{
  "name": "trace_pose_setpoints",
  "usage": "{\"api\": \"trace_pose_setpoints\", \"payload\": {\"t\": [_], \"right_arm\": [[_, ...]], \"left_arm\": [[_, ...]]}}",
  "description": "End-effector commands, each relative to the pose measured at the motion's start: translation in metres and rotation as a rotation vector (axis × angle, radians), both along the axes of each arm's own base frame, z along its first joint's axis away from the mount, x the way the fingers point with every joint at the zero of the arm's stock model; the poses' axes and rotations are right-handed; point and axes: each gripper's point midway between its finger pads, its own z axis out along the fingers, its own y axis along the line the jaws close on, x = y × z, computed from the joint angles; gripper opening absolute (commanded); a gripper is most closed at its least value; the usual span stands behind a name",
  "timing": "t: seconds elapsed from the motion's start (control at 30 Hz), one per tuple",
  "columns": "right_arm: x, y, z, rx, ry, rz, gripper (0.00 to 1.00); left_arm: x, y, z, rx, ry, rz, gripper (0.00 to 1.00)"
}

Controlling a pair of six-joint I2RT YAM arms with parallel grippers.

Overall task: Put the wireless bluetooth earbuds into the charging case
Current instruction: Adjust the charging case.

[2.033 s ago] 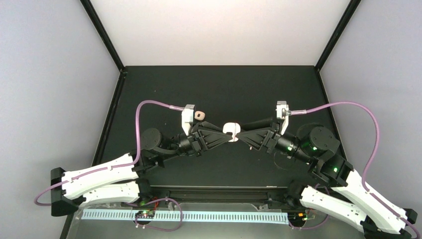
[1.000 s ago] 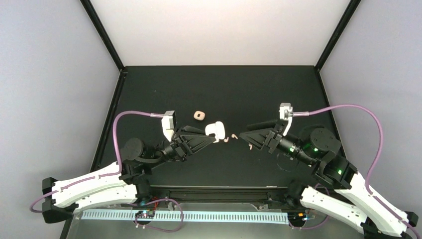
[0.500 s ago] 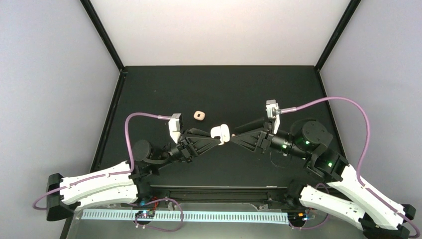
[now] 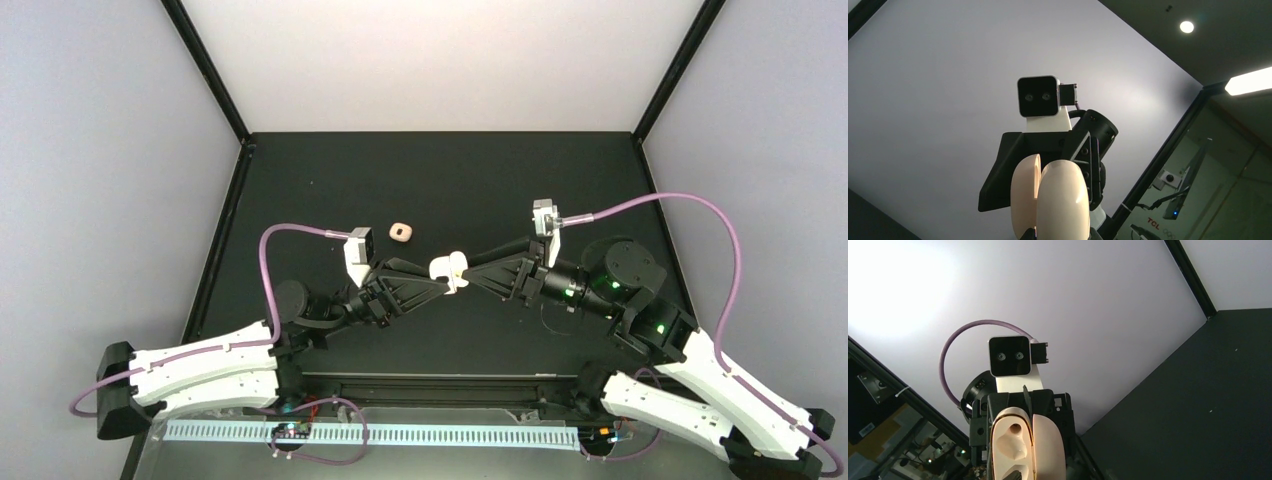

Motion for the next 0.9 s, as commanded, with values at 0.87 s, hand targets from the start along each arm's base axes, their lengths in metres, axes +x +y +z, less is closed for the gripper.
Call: {"api": "trace_pose_setpoints", "payload": {"t": [0.87], "right_arm": [[-0.007, 0.000, 0.013, 0.036, -0.030, 0.035, 0.17]], "left_arm": [[-0.010, -0.006, 0.018, -0.050, -0.019, -0.074, 0.02]]}}
